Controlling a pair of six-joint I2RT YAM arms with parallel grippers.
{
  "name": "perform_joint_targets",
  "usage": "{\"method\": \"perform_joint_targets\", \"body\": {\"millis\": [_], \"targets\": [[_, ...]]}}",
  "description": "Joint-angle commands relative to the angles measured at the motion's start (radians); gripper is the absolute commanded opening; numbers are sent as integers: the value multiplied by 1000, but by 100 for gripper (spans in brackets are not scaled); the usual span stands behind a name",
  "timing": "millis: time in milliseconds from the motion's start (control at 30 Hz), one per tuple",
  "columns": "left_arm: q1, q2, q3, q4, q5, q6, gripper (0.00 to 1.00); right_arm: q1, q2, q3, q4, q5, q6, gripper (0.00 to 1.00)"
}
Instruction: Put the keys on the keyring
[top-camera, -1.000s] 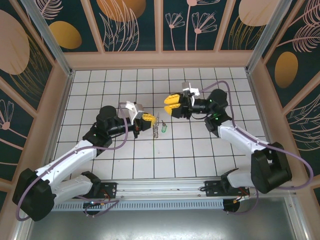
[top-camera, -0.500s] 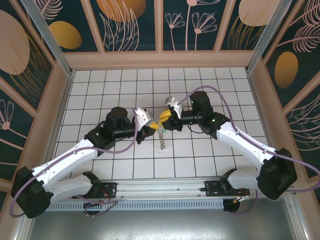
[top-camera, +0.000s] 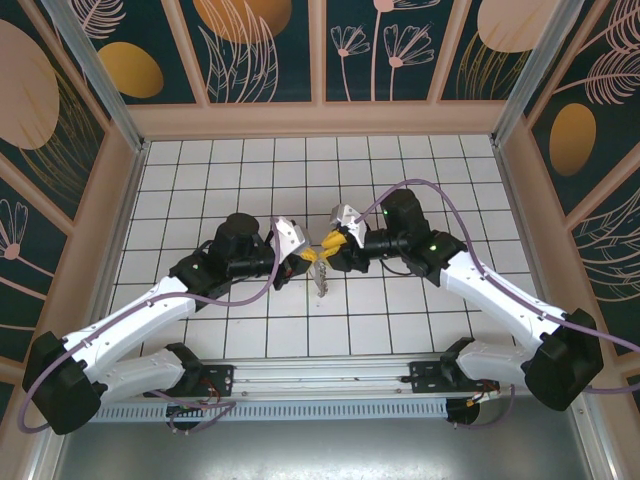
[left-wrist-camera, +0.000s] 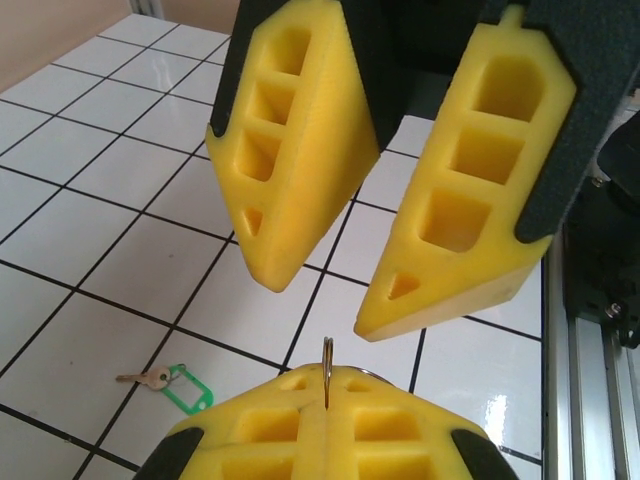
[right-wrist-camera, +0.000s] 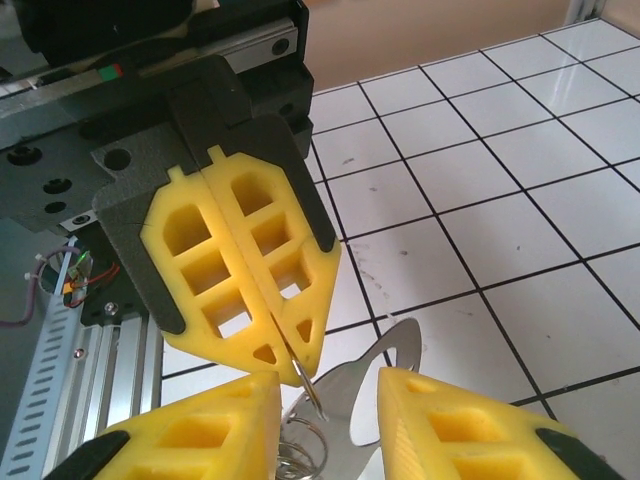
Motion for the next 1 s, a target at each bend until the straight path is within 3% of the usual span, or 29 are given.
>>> {"method": "perform_joint_targets", "body": {"millis": [0, 333, 533, 967], "targets": [[-8, -6, 43, -9, 27, 21, 0, 12, -18, -7, -26, -29, -31, 31], [-12, -11, 45, -11, 56, 23, 0, 29, 2, 2, -52, -57, -47, 31], [-16, -9, 47, -14, 71, 24, 0, 37, 10, 6, -54, -50, -49, 24], [-20, -35, 52, -33, 74, 30, 0, 66, 7, 3, -74, 8, -56, 28]]}}
